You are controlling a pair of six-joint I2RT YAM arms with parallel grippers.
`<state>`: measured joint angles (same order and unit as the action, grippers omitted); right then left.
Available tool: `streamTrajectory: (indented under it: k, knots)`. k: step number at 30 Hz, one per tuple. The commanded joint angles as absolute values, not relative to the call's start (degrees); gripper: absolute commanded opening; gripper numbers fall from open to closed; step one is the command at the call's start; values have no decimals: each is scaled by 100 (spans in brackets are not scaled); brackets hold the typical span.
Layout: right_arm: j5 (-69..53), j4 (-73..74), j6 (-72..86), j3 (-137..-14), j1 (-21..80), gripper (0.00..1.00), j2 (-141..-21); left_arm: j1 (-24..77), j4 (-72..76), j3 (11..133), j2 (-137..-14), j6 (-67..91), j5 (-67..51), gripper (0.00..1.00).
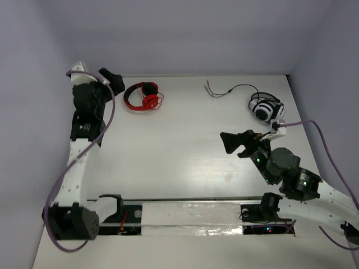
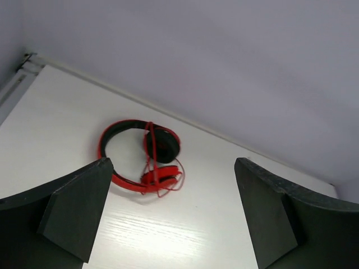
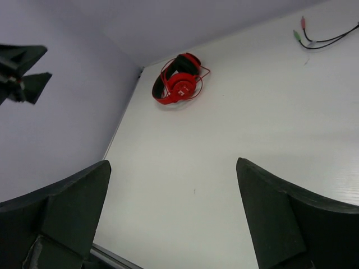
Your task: Wrap the headphones
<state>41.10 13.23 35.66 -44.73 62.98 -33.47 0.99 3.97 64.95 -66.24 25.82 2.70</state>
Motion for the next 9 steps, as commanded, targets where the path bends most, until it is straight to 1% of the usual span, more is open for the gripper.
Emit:
streamTrajectory:
  k: [1, 5, 9]
  knots:
    - [4535, 2003, 3647, -4737, 6302, 100, -2972, 79, 395, 5846, -5858, 2646, -483, 90]
    - [4491, 2118, 3595, -4667, 6302, 100, -2488, 79, 299, 5196, -4950, 2619, -554, 90]
    - [4386, 2083, 3560, -4623, 6302, 100, -2443, 79, 238, 4861, -4430, 2654, -624, 89]
